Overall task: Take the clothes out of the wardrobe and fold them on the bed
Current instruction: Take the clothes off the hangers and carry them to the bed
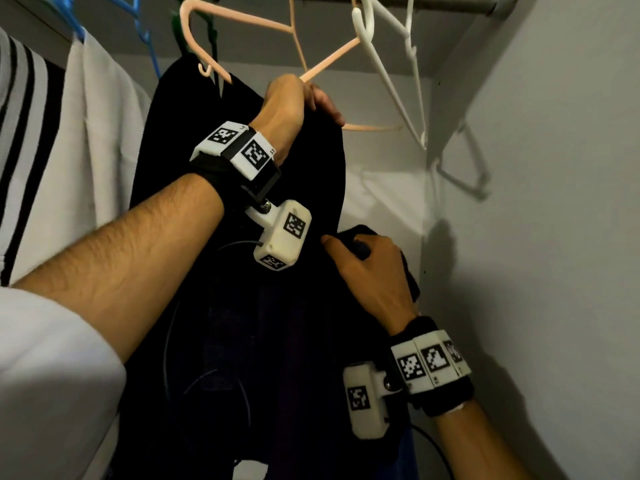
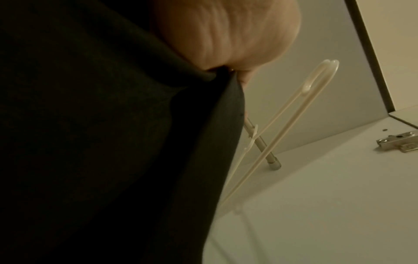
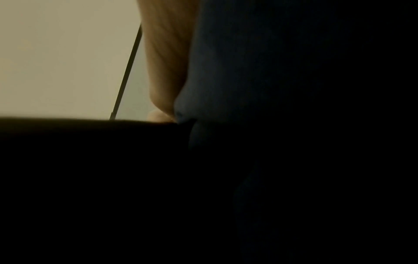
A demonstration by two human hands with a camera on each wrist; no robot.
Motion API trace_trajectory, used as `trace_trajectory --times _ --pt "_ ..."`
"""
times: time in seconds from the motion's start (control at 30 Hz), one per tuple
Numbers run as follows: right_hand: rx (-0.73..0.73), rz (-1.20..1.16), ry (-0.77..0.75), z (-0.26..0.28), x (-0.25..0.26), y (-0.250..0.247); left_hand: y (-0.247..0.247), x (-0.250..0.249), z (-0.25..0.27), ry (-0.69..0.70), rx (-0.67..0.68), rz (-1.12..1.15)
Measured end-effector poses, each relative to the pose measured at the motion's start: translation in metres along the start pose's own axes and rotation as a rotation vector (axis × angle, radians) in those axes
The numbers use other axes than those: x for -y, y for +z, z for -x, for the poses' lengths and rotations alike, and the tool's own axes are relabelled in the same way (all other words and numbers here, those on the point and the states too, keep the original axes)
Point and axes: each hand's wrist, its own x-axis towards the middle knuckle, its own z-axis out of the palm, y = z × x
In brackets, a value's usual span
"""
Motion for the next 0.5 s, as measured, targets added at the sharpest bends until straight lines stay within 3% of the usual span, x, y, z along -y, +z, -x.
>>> trace_trajectory --times 0.13,0.27,0.5 --pt "0.039 -0.118 0.093 -0.018 0.027 -0.005 0.003 -0.001 0.001 0.021 0.002 0.028" --pt "0.095 0.004 0.098 -0.049 0.043 -0.004 0.003 -0.004 0.003 0.029 0.012 0.011" --pt "-0.09 0.232 0.055 -0.092 0.064 -0.008 0.0 -0.003 0.0 0.052 0.026 -0.018"
